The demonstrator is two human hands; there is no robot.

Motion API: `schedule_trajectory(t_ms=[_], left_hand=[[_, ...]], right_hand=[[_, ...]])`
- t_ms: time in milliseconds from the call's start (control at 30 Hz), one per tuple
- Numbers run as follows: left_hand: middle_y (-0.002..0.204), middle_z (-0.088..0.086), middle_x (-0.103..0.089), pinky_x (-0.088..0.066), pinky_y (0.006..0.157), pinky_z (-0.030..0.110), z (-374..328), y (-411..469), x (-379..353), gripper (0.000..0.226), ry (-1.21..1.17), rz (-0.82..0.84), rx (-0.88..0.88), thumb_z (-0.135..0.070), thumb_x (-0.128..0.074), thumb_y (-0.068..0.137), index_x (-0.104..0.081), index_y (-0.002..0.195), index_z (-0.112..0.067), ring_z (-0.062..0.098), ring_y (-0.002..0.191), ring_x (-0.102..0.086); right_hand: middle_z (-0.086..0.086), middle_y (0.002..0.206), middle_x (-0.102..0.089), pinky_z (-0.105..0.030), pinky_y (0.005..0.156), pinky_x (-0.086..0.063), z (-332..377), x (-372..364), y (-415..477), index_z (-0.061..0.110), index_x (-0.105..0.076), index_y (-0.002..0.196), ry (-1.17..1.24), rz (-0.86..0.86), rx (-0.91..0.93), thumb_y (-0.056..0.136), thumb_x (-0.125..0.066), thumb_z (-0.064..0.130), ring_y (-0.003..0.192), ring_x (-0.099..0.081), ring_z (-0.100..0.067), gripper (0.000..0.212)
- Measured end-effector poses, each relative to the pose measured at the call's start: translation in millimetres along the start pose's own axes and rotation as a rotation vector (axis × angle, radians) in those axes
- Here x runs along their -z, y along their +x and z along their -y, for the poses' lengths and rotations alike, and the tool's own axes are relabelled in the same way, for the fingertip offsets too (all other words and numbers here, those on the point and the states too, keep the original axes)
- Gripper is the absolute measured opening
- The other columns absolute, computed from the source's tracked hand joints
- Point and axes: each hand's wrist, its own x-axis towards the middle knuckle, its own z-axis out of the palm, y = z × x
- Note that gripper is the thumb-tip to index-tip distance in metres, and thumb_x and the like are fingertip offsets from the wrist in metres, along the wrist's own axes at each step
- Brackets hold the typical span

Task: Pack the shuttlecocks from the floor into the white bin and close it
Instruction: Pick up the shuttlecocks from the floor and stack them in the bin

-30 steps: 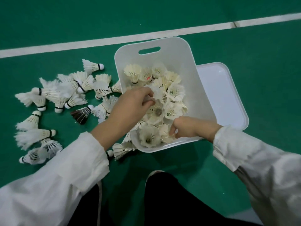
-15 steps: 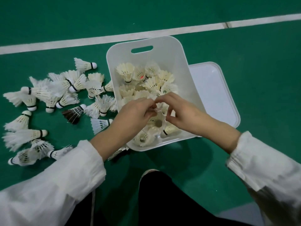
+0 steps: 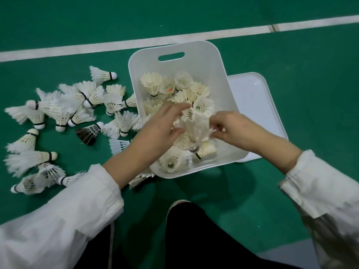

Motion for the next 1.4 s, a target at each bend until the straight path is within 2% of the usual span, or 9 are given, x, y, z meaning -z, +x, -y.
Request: schedule_trajectory(t_ms=[167, 467, 700, 800, 900, 1033, 1200, 1267, 1400], left_hand=[[0.094, -0.004, -0.059, -0.041, 0.070, 0.018, 15.5, -2.8, 3.4, 0.009, 0.079, -0.038, 0.090, -0.020, -0.055, 0.091, -0.061, 0.097, -0.016, 0.004, 0.074, -0.051], [0.092, -0.003, -0.060, -0.039, 0.065, 0.016, 23.3, -4.5, -1.0, 0.008, 0.102, -0.021, 0.102, -0.018, -0.055, 0.090, -0.061, 0.095, -0.015, 0.001, 0.068, -0.047], [0.091, -0.002, -0.061, -0.040, 0.064, 0.013, 22.9, -1.1, -0.9, 0.008, 0.056, -0.038, 0.129, -0.020, -0.057, 0.089, -0.062, 0.094, -0.015, 0.002, 0.069, -0.051], [0.089, -0.002, -0.062, -0.039, 0.061, 0.009, 15.9, 1.6, -3.4, 0.009, 0.001, -0.046, 0.134, -0.020, -0.057, 0.089, -0.064, 0.094, -0.014, 0.003, 0.068, -0.052], [0.087, -0.004, -0.060, -0.039, 0.062, 0.009, 9.5, 4.6, -2.4, 0.008, 0.008, -0.040, 0.095, -0.020, -0.058, 0.088, -0.063, 0.091, -0.015, 0.000, 0.068, -0.050], [0.087, -0.004, -0.060, -0.043, 0.065, 0.016, 4.2, 12.2, 6.5, 0.006, 0.008, -0.010, 0.052, -0.018, -0.059, 0.088, -0.063, 0.091, -0.014, 0.002, 0.072, -0.052], [0.081, -0.008, -0.060, -0.043, 0.056, 0.008, -11.1, 22.8, 3.2, 0.003, -0.126, 0.013, 0.070, -0.020, -0.061, 0.086, -0.061, 0.087, -0.018, 0.003, 0.069, -0.058], [0.082, -0.009, -0.060, -0.044, 0.059, 0.012, -15.4, 25.7, 0.3, 0.007, -0.078, 0.070, 0.043, -0.025, -0.058, 0.088, -0.061, 0.090, -0.019, 0.005, 0.071, -0.057], [0.087, -0.006, -0.062, -0.047, 0.068, 0.028, -8.3, 27.6, 10.9, 0.019, 0.242, 0.280, -0.018, -0.034, -0.048, 0.092, -0.060, 0.098, -0.020, 0.010, 0.076, -0.057]], right_hand=[[-0.006, 0.092, -0.061, -0.026, 0.070, -0.035, -1.6, -28.8, -4.8, 0.016, -0.060, 0.088, -0.069, 0.274, -0.079, 0.086, -0.059, 0.015, 0.089, -0.053, -0.022, 0.004], [-0.009, 0.131, -0.056, -0.030, 0.099, -0.041, 5.3, -63.5, 23.9, 0.015, -0.054, 0.128, -0.060, 0.495, -0.079, 0.087, -0.052, 0.002, 0.116, -0.054, -0.024, 0.043], [0.008, 0.094, -0.061, -0.036, 0.079, -0.050, 21.5, -4.4, -16.7, 0.028, -0.047, 0.117, 0.204, -0.030, -0.026, 0.088, -0.059, 0.026, 0.084, -0.062, -0.013, 0.031], [0.009, 0.098, -0.057, -0.032, 0.073, -0.049, 33.8, -10.9, -22.4, 0.037, -0.040, 0.129, 0.124, 0.013, 0.069, 0.088, -0.060, 0.032, 0.081, -0.061, -0.013, 0.045], [0.004, 0.100, -0.058, -0.038, 0.075, -0.050, 29.1, -26.5, -11.3, 0.026, -0.060, 0.112, -0.054, -0.032, 0.088, 0.091, -0.054, 0.033, 0.090, -0.061, -0.019, 0.023], [-0.002, 0.097, -0.064, -0.036, 0.082, -0.049, 19.5, -25.8, -6.9, 0.016, -0.070, 0.096, 0.199, -0.116, 0.004, 0.089, -0.060, 0.024, 0.086, -0.061, -0.017, 0.015], [-0.005, 0.089, -0.071, -0.038, 0.077, -0.056, 20.8, -21.3, -6.7, 0.017, -0.071, 0.094, 0.621, -0.122, -0.233, 0.085, -0.065, 0.024, 0.073, -0.066, -0.023, 0.013], [-0.005, 0.088, -0.071, -0.033, 0.078, -0.053, 15.6, -15.9, -7.2, 0.016, -0.071, 0.093, 0.497, -0.163, -0.253, 0.086, -0.063, 0.018, 0.071, -0.064, -0.020, 0.012], [-0.011, 0.100, -0.067, -0.026, 0.074, -0.038, -3.9, -2.2, -12.8, 0.007, -0.067, 0.097, -0.140, -0.113, -0.300, 0.085, -0.049, 0.003, 0.093, -0.060, -0.029, 0.022]])
